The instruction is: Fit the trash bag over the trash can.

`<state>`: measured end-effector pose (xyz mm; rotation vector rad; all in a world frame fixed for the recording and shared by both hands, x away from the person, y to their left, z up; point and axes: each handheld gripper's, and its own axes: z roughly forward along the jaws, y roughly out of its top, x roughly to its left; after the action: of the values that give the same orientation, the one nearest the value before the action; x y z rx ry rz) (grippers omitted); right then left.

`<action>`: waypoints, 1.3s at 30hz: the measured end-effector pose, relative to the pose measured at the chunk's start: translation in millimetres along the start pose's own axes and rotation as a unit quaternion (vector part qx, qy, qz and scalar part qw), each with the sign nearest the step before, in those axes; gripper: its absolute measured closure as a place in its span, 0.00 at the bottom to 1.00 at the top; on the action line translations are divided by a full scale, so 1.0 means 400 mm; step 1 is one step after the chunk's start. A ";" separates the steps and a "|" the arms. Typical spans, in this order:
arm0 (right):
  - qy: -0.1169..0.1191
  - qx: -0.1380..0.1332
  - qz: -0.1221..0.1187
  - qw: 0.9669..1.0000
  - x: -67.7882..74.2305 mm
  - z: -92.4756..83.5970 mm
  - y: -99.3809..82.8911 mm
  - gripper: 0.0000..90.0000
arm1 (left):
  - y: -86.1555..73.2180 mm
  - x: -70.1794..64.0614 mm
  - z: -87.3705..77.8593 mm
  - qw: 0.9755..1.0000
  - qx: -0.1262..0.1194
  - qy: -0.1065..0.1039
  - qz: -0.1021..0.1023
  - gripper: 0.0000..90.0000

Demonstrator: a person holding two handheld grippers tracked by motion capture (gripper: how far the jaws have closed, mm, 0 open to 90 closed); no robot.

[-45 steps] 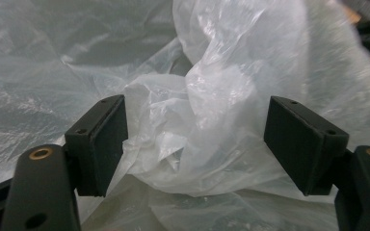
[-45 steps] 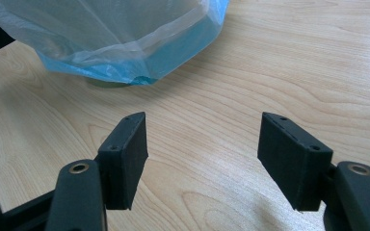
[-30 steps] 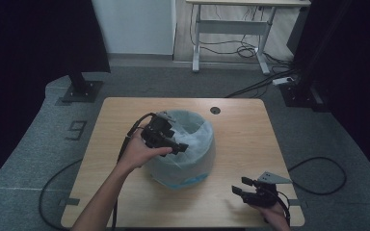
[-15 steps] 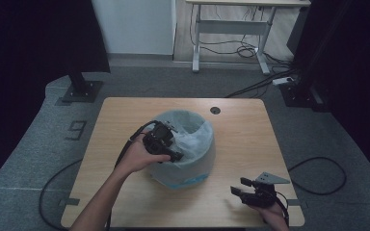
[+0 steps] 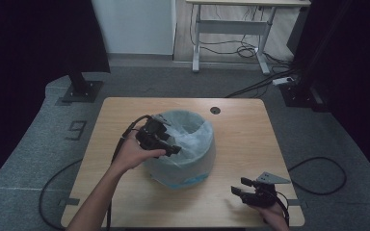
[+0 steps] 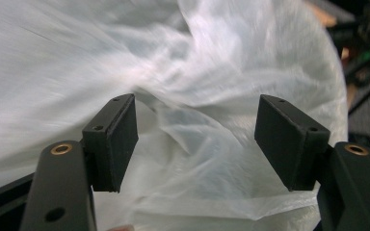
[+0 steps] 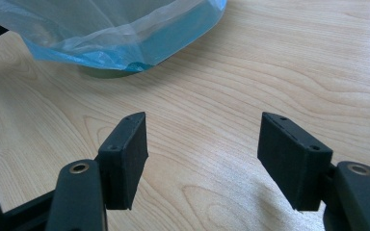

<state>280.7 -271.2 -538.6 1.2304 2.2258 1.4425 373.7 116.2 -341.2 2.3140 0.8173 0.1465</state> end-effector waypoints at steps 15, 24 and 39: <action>0.000 0.001 0.005 1.000 -0.005 -0.002 -0.005 0.38 | 0.062 0.066 0.070 1.000 0.009 0.026 -0.007 0.33; 0.006 0.004 0.005 1.000 -0.006 -0.002 -0.006 0.38 | 0.073 0.070 0.117 0.997 0.071 0.038 0.001 0.30; 0.013 0.006 0.000 1.000 -0.004 -0.002 -0.005 0.38 | 0.061 0.049 0.036 1.000 -0.019 0.011 -0.002 0.30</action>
<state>280.1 -273.0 -540.4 1.2222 2.2553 1.4552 406.5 105.6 -338.8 2.2779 0.8239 0.1835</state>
